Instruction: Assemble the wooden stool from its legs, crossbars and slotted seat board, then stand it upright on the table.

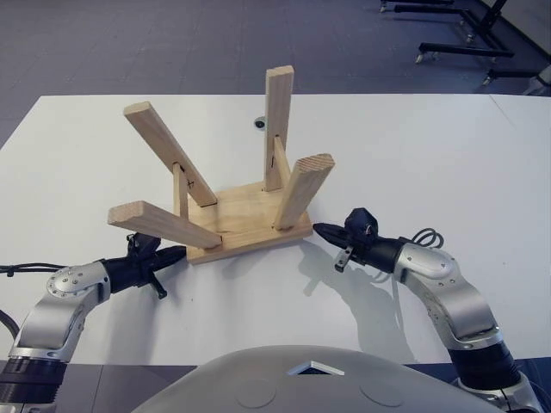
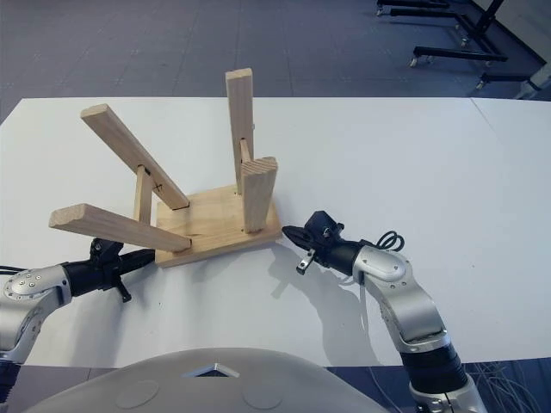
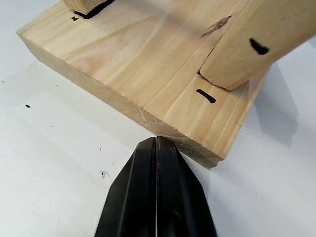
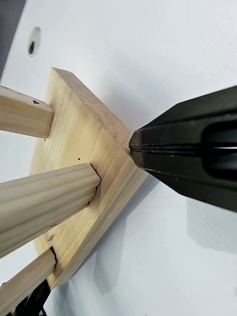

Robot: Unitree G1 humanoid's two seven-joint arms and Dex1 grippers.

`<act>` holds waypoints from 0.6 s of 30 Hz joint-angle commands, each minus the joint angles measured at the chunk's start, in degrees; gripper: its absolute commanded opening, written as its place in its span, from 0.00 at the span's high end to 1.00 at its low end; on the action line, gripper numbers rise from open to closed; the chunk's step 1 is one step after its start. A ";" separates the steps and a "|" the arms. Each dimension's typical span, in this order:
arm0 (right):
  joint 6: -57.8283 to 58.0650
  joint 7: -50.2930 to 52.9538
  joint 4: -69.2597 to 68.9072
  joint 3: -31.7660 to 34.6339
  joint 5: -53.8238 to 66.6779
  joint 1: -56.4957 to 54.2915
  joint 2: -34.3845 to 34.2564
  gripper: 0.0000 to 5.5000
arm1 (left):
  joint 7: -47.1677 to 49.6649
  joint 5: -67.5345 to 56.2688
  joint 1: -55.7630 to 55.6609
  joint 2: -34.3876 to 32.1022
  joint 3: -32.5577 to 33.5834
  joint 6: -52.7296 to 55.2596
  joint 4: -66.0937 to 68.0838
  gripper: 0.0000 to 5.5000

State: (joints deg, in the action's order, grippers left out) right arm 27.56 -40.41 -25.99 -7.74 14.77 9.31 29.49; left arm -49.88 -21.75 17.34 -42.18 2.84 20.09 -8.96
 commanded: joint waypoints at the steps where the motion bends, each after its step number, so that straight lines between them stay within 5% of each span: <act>1: 0.66 -1.32 -2.56 -0.31 2.72 -1.17 -0.01 1.00 | -1.14 -1.89 -0.76 0.91 1.03 0.73 -0.95 0.99; 12: -1.56 -1.41 1.40 1.55 3.01 0.31 0.62 1.00 | -1.08 1.73 -0.72 -1.34 3.71 -1.66 2.58 0.99; 18: -8.27 -1.95 8.65 6.12 1.80 1.10 2.10 1.00 | 2.82 5.85 4.94 -2.37 3.84 0.78 -8.02 0.99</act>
State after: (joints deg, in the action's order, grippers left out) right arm 21.74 -42.73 -19.11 -3.54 16.75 10.10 31.54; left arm -47.80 -17.09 22.04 -43.28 6.81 20.04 -14.43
